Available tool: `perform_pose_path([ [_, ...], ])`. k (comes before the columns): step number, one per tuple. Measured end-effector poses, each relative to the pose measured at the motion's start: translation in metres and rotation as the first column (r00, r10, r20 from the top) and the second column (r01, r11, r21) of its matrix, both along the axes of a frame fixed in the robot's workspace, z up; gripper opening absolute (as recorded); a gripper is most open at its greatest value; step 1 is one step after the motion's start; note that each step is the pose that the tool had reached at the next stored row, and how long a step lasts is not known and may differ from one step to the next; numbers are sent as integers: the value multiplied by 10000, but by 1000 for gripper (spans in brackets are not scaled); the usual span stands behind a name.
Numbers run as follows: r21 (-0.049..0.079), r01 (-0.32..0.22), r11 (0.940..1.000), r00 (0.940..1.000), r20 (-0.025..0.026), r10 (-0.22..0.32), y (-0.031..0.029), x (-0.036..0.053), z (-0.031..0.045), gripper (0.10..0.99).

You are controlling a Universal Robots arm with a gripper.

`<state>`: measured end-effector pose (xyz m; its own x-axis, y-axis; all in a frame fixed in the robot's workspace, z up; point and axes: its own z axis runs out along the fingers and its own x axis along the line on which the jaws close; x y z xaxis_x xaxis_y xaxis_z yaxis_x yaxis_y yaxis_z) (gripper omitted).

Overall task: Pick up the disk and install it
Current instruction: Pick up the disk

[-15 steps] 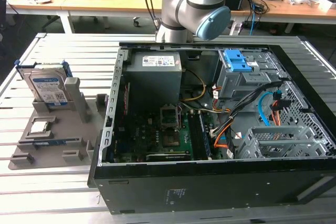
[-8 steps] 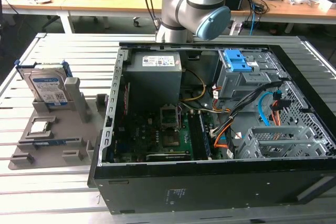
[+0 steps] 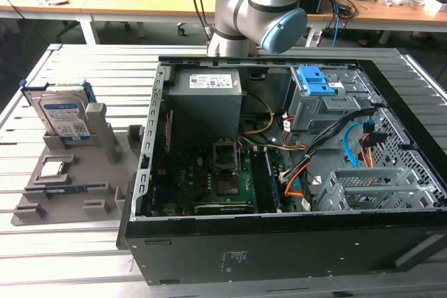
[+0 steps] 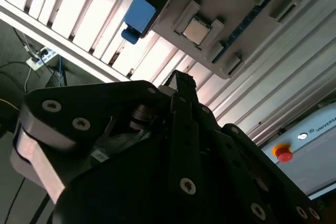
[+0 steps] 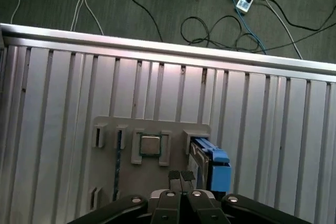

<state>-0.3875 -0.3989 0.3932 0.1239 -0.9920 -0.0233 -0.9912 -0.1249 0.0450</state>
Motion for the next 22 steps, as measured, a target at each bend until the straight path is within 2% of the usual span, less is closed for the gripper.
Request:
perform_pose_path([
  [2, 0, -540, 9985, 9985, 0, 540, 0, 0, 0, 106],
  [7, -35, -563, 9984, 9984, 0, 563, 1, 0, -1, 106],
  [11, -120, 116, 9999, 9999, -5, -116, 0, 0, -2, 106],
  [15, -133, 871, 9961, 9962, -3, -871, 1, 0, -5, 106],
  [17, -137, 1446, 9894, 9895, -3, -1446, 1, 0, -8, 106],
  [18, -141, 1856, 9825, 9826, -3, -1856, 1, 0, -10, 106],
  [19, -160, 2078, 9780, 9782, 1, -2078, 0, 0, -10, 106],
  [22, -176, 2101, 9775, 9777, 4, -2101, 0, 0, -10, 106],
])
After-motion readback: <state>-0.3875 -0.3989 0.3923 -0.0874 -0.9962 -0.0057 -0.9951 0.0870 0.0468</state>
